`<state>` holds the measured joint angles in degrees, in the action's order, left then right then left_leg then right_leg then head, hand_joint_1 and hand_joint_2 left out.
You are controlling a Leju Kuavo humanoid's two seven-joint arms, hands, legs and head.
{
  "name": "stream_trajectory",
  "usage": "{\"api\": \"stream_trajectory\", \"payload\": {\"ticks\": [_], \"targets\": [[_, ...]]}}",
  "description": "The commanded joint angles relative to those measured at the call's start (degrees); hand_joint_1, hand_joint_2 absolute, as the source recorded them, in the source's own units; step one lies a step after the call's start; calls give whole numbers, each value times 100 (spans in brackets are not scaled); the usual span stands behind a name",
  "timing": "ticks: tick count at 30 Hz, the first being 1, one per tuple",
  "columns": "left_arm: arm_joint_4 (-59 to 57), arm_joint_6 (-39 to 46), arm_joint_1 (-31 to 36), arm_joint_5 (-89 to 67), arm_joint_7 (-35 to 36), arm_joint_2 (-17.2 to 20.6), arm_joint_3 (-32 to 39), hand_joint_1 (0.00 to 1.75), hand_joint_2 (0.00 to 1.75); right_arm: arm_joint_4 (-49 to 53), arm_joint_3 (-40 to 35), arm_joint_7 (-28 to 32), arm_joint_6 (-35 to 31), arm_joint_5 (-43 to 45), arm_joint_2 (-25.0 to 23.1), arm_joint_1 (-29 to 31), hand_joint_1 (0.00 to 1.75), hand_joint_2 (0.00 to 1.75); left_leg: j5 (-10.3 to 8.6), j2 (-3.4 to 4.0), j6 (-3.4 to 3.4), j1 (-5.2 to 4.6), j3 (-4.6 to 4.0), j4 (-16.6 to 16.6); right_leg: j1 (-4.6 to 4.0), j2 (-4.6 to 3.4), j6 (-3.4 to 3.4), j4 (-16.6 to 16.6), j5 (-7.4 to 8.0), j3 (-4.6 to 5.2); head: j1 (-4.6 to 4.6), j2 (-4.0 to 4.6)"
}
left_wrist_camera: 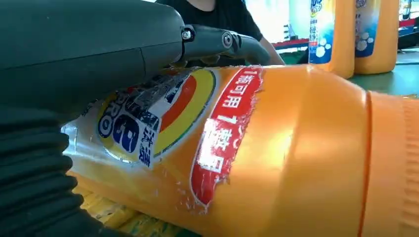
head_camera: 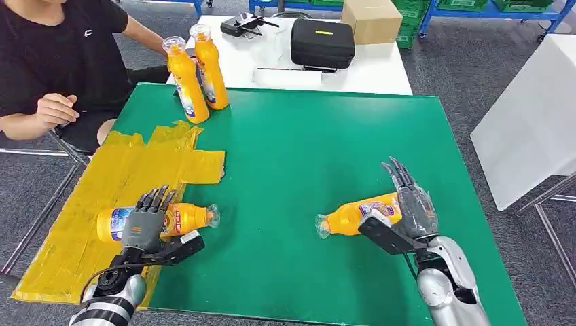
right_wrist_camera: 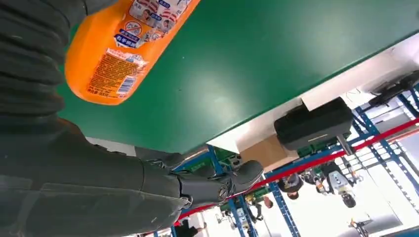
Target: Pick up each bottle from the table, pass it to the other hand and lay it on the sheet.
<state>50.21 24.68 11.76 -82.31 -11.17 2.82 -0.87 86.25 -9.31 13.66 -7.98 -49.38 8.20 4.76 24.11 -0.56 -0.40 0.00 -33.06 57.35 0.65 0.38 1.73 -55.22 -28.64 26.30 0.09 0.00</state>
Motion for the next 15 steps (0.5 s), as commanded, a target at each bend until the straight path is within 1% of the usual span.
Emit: {"api": "stream_trajectory", "payload": {"ticks": [1,6,8,9,10,11,12,13,14,15], "targets": [[-706,-136,-220,-223,268,147,-234,0,0,-492,-75,22,85,-12,-30,421,0,175,-1,31,3,-1,8,-10,1,-30,-4,7,9,4,0,0],[-744,-156,-203,-253,292,160,-240,0,0,-509,-100,23,92,-15,-26,434,0,175,-4,42,4,2,2,-12,-3,-40,-6,10,16,13,-2,0],[-807,-201,-185,-323,325,186,-268,0,0,-541,-129,24,98,-16,-37,475,0,175,1,26,2,-3,16,-8,2,-24,-3,3,4,-5,-2,0],[-826,-125,-180,-335,348,183,-250,0,0,-561,-157,24,104,-17,-40,499,0,175,-2,40,4,1,8,-11,-2,-38,-5,8,13,7,-2,0],[-836,-125,-178,-309,314,180,-239,0,0,-563,-166,26,103,-15,-38,502,0,175,0,29,2,-3,14,-9,2,-27,-3,4,6,-3,-2,0],[-716,-14,-222,-147,168,154,-154,0,0,-557,-185,26,109,-16,-34,497,0,175,-3,42,4,1,7,-13,-2,-40,-5,9,15,8,-2,0],[-584,86,-256,140,-52,86,-35,0,0,-548,-192,28,110,-17,-29,485,0,175,0,31,2,-3,16,-10,2,-29,-3,5,7,-5,-2,0],[-314,140,-338,474,-303,22,96,0,0,-519,-194,22,109,-14,-18,445,0,175,-3,42,4,1,8,-12,-2,-40,-6,8,15,6,-2,0],[-203,142,-347,534,-351,16,120,0,0,-508,-195,21,108,-14,-10,417,0,175,0,33,2,-1,12,-9,0,-31,-4,5,9,-1,0,0],[486,-103,-577,1467,-981,-110,344,0,0,-454,-196,19,103,-13,16,369,0,175,-2,40,4,3,2,-9,-4,-38,-5,8,14,11,-2,0]]}}
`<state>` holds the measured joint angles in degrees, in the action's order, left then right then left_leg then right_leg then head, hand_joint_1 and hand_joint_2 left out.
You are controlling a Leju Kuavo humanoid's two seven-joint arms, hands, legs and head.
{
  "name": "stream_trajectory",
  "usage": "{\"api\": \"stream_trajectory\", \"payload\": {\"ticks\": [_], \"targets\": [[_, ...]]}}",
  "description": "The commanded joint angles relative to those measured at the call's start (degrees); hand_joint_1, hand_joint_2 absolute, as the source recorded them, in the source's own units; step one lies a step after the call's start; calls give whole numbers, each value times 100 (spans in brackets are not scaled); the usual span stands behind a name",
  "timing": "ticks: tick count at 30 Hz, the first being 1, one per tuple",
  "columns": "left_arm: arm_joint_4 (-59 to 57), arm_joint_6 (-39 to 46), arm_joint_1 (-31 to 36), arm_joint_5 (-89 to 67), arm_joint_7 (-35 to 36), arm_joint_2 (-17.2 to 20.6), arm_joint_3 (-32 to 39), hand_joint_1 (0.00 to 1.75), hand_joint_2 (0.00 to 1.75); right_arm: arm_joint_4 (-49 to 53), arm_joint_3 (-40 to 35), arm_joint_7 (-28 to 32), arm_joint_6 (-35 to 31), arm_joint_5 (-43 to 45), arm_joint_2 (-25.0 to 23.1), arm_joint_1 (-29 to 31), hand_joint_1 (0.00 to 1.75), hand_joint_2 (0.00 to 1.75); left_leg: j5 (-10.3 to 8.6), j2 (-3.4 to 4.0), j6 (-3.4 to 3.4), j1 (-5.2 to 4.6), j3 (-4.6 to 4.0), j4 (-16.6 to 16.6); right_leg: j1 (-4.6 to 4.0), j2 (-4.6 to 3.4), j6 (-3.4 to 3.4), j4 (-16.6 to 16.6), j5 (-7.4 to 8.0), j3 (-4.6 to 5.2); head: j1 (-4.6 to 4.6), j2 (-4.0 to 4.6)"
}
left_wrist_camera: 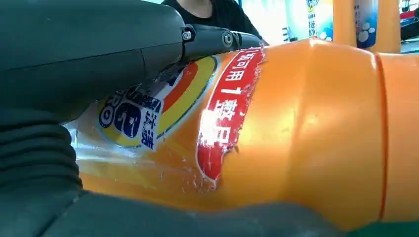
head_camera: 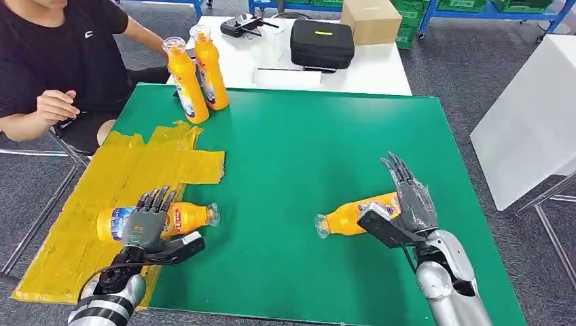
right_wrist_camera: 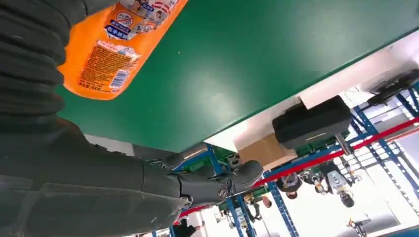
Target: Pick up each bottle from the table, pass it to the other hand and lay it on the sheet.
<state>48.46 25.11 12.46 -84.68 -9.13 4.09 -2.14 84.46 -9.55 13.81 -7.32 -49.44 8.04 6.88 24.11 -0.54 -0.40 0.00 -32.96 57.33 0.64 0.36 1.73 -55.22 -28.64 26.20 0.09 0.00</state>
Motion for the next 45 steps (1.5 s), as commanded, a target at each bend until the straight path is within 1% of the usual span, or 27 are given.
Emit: {"api": "stream_trajectory", "payload": {"ticks": [1,4,5,6,7,9,11,12,14,17,18,21,30,34,37,39,43,45], "targets": [[918,-225,-731,1805,-1199,-261,508,0,0,-274,-168,3,37,-7,31,149,0,175,2,24,2,1,-4,-2,-1,-23,-2,3,6,13,0,0],[1071,-324,-776,1822,-1176,-257,512,0,0,-273,-166,3,36,-7,32,148,0,175,1,36,2,6,-16,-1,-6,-33,-4,6,12,28,-2,0],[1071,-324,-776,1822,-1176,-257,512,0,0,-273,-166,3,36,-7,32,148,0,175,1,24,1,3,-11,0,-2,-20,-2,4,6,22,-2,0],[1270,-372,-847,2257,-1472,-331,609,0,0,-263,-154,-2,33,-4,24,140,0,175,0,30,2,5,-18,-2,-4,-27,-3,7,10,29,0,0],[1556,-570,-918,2727,-1722,-394,714,0,0,-233,-139,-3,29,-4,19,112,0,175,-1,20,2,6,-15,-1,-2,-18,-4,5,8,31,0,0],[2202,-899,-1063,3158,-1853,-489,823,0,0,-179,-115,-19,14,-11,3,70,0,175,-1,19,1,10,-31,5,-6,-18,-4,2,10,91,0,0],[2751,-1263,-1190,3652,-1974,-642,913,0,0,-123,-92,-45,0,-38,-22,32,0,175,1,25,2,11,-47,7,-7,-23,-4,0,9,106,0,0],[2938,-1323,-1247,3767,-1997,-696,930,0,0,-120,-96,-68,0,-73,-29,24,0,175,2,14,0,8,-49,8,-5,-12,-2,-1,3,98,0,0],[3200,-1356,-1327,3860,-1974,-771,939,0,0,-166,-117,-168,6,-222,-25,19,0,175,2,10,0,11,-51,9,-3,-10,-3,-1,1,113,2,0],[3310,-1296,-1370,3790,-1933,-795,897,0,0,-219,-124,-195,-4,-276,-24,18,0,175,5,19,0,16,-70,12,-8,-17,-2,3,5,109,0,0],[3310,-1296,-1370,3790,-1933,-795,897,0,0,-219,-124,-195,-4,-276,-24,18,0,175,1,16,-1,12,-79,10,-4,-14,2,2,6,89,0,0],[3273,-1305,-1372,3802,-1945,-780,904,0,0,-225,-122,-195,-5,-279,-26,23,0,175,3,17,2,14,-73,10,-6,-15,2,5,6,79,0,0],[3273,-1305,-1372,3802,-1945,-780,904,0,0,-225,-122,-195,-5,-279,-26,23,0,175,-6,11,-1,10,-81,6,-3,-11,6,1,10,91,0,0],[3489,-1293,-1417,3955,-1990,-885,901,0,0,-359,-145,-343,-47,-603,101,49,0,175,-4,12,-1,12,-81,7,-4,-12,6,3,10,90,0,0],[3625,-1526,-1405,4221,-2023,-907,815,0,0,-921,-205,-583,167,-885,372,338,0,175,-4,13,-2,15,-83,9,-7,-12,6,5,12,90,0,0],[3615,-1534,-1353,4237,-2029,-912,712,0,0,-1555,-211,-677,270,-1016,518,694,0,175,-6,14,-3,12,-82,8,-4,-13,7,5,14,89,0,0],[3520,-1499,-1235,4212,-2012,-895,478,0,0,-2477,-228,-716,387,-1204,637,1261,0,175,-8,15,-3,10,-85,8,-2,-14,8,2,16,93,0,0],[3480,-1504,-1194,4213,-2015,-880,412,0,0,-2720,-291,-711,418,-1281,635,1413,0,175,-14,16,-3,14,-92,10,-6,-15,11,5,26,99,0,0]]}}
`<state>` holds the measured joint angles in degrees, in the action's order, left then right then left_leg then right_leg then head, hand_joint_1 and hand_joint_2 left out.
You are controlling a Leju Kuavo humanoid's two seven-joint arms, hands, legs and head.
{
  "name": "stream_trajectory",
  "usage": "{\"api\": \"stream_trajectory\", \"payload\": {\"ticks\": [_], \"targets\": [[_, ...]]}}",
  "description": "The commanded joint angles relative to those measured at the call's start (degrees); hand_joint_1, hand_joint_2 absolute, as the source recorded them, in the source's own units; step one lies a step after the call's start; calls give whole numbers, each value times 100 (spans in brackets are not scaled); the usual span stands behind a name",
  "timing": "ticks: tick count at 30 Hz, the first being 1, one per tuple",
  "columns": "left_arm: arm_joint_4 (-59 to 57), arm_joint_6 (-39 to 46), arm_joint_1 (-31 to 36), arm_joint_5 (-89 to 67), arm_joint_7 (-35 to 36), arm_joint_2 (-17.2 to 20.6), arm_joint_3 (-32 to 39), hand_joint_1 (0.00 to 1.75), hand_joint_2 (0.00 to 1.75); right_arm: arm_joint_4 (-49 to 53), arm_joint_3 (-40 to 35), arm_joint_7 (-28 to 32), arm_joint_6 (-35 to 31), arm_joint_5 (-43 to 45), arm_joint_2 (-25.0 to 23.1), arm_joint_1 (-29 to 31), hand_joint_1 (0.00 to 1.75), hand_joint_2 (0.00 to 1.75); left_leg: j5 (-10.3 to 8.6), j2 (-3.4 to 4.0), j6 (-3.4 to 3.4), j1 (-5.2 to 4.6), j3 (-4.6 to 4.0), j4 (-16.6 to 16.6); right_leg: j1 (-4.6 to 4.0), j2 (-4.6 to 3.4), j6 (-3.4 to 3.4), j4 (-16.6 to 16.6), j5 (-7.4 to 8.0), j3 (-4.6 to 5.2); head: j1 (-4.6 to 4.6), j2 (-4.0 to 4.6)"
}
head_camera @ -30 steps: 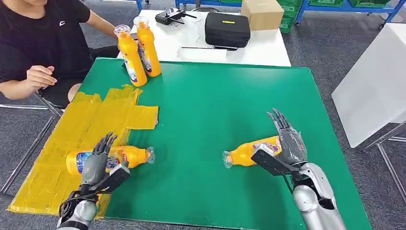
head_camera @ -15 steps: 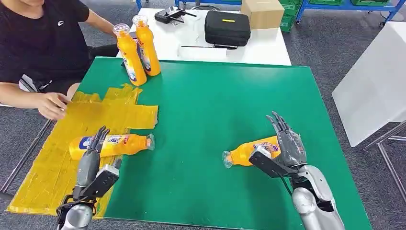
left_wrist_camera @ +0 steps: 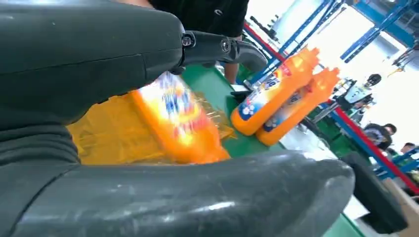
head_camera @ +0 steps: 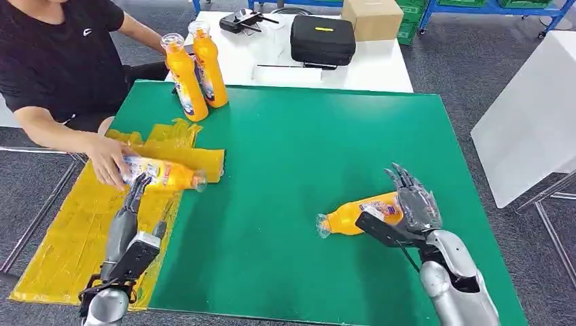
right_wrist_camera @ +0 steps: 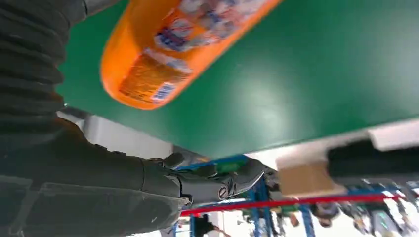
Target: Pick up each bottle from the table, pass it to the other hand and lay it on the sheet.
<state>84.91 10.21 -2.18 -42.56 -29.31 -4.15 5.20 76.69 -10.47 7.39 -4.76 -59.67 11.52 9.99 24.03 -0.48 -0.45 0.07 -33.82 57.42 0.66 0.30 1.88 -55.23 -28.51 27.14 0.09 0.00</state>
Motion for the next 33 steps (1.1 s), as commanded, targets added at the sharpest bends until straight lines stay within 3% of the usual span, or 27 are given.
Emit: {"api": "stream_trajectory", "payload": {"ticks": [1,25,33], "targets": [[-183,-12,282,0,4,-56,-339,0,0,-2033,-228,-66,183,-269,290,1154,0,175,-5,7,-1,3,-1,0,-3,-5,-2,3,7,1,2,0],[-162,-49,238,93,-15,22,-331,0,0,-2352,-801,-16,482,-254,425,1606,0,175,-4,6,-1,2,-10,3,-3,-5,1,0,6,7,0,0],[-283,-139,356,157,-61,55,-380,0,0,-2945,-1238,73,560,-295,361,1826,0,175,-4,13,1,4,-8,3,-5,-12,-1,1,9,7,0,0]]}}
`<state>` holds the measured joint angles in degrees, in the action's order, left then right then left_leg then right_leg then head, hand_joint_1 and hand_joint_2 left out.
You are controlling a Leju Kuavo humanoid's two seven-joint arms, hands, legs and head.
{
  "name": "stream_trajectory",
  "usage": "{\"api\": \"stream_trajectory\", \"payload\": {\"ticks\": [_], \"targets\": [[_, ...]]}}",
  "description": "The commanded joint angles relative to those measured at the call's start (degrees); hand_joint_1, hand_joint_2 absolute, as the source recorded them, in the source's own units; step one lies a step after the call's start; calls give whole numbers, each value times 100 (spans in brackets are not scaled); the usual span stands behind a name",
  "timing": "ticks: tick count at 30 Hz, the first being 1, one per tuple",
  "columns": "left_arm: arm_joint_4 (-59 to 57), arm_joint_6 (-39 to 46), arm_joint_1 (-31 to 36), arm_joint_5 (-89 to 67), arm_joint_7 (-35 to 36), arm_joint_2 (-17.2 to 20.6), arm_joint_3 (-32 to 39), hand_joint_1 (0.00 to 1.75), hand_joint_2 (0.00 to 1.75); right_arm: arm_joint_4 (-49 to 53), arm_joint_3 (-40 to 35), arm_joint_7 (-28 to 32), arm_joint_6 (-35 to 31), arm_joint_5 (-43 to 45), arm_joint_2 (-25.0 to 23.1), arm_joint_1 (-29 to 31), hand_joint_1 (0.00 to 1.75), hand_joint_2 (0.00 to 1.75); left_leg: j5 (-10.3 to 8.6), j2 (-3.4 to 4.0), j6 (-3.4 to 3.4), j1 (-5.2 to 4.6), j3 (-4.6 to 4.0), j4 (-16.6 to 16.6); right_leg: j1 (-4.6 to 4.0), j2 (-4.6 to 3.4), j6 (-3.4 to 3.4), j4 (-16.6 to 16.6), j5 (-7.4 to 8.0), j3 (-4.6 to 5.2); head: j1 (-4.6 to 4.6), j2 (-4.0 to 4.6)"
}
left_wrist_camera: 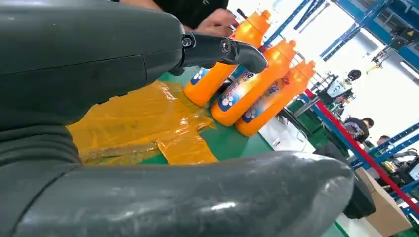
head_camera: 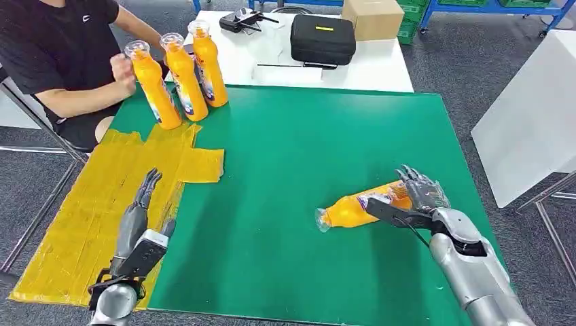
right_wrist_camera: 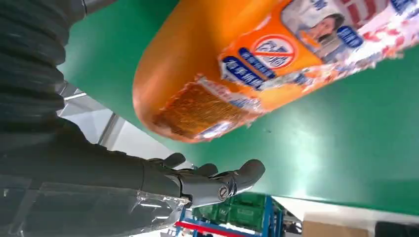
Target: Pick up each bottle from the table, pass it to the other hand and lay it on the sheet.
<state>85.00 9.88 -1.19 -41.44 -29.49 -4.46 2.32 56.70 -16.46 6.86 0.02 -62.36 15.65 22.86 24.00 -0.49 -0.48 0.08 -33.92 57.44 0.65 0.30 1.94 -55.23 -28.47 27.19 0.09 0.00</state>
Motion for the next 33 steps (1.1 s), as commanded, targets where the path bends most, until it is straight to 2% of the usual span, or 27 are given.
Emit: {"api": "stream_trajectory", "payload": {"ticks": [1,6,11,13,14,17,27,29,33], "targets": [[-311,-113,275,48,-47,85,-106,0,0,-1018,-694,142,69,-43,-83,571,0,175,0,15,4,3,4,-1,-4,-13,-6,2,5,0,-2,0],[-501,-122,447,53,-61,110,-218,0,0,-1639,-1253,268,232,-178,-131,878,0,175,-2,11,3,2,4,-2,-2,-9,-4,2,5,0,0,0],[-911,-170,797,157,-165,164,-366,0,0,-2329,-2065,571,977,-153,349,1160,2,175,-6,-4,2,5,7,-3,-6,6,-6,9,6,-9,-2,0],[-971,-173,856,162,-164,158,-389,0,0,-2339,-2078,632,975,-103,456,1156,2,175,-10,-16,1,6,10,-5,-5,19,-4,13,6,-15,-2,0],[-1035,-169,898,178,-182,170,-421,0,0,-2338,-2143,616,1126,-48,513,1143,175,175,-8,-23,1,5,29,-6,-3,25,-4,15,2,-11,2,0],[-1045,-164,908,188,-187,177,-446,0,0,-2313,-2198,568,1174,23,548,1112,175,175,-14,-30,1,8,22,-7,-4,31,-5,18,10,26,0,0],[-1082,-182,989,246,-184,164,-474,0,0,-2225,-2405,357,1258,489,648,1073,175,175,-11,-24,1,10,23,6,-6,26,-6,18,9,20,0,0],[-1040,-238,968,343,-182,132,-451,0,0,-2250,-2317,286,1195,598,564,1022,175,175,-5,-21,1,9,34,9,-5,20,-5,17,5,9,2,0],[-637,-909,740,1134,-5,-41,-336,0,0,-2239,-1860,54,527,938,117,832,175,175,-1,-9,3,13,41,9,-9,9,-6,21,7,1,0,0]]}}
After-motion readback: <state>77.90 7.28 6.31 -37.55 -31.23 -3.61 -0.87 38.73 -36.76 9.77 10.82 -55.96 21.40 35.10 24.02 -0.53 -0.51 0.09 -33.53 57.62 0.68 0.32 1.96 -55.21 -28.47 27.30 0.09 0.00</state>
